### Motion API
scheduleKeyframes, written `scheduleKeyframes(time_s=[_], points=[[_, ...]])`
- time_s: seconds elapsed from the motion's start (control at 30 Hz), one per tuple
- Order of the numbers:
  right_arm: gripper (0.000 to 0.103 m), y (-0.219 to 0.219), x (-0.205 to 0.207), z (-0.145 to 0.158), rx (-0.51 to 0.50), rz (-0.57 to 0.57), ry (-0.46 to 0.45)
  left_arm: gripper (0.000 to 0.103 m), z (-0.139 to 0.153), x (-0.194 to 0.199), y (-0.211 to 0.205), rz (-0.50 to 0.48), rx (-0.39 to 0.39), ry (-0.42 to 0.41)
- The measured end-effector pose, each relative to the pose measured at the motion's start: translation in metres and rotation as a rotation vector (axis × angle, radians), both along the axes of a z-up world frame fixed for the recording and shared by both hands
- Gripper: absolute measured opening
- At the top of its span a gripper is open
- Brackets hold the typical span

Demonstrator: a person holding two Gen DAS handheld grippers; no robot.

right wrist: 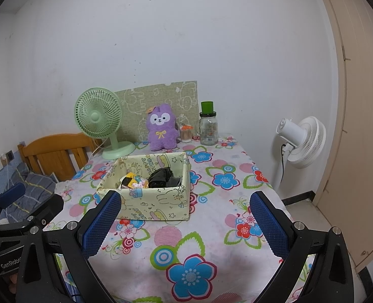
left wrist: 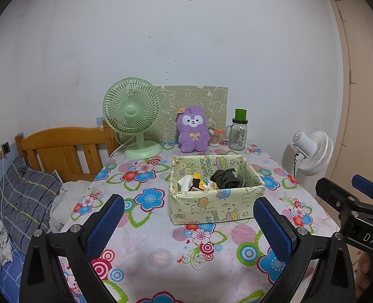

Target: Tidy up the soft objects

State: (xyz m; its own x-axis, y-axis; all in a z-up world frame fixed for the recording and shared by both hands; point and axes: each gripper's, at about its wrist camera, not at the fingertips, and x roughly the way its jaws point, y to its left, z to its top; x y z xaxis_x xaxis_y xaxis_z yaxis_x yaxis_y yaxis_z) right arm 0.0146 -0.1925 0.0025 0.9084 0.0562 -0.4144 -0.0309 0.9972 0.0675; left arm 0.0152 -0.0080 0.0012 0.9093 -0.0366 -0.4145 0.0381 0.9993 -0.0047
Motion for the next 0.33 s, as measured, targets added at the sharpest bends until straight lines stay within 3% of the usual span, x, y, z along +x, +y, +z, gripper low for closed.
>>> scheduleKeyframes(time_s=[0.33], points=[[0.103, 0.0003, -0.0002, -0.0002, -0.001, 0.001, 0.002, 0.103, 0.0003, -0.0008, -0.0008, 0.002, 0.000, 0.003]])
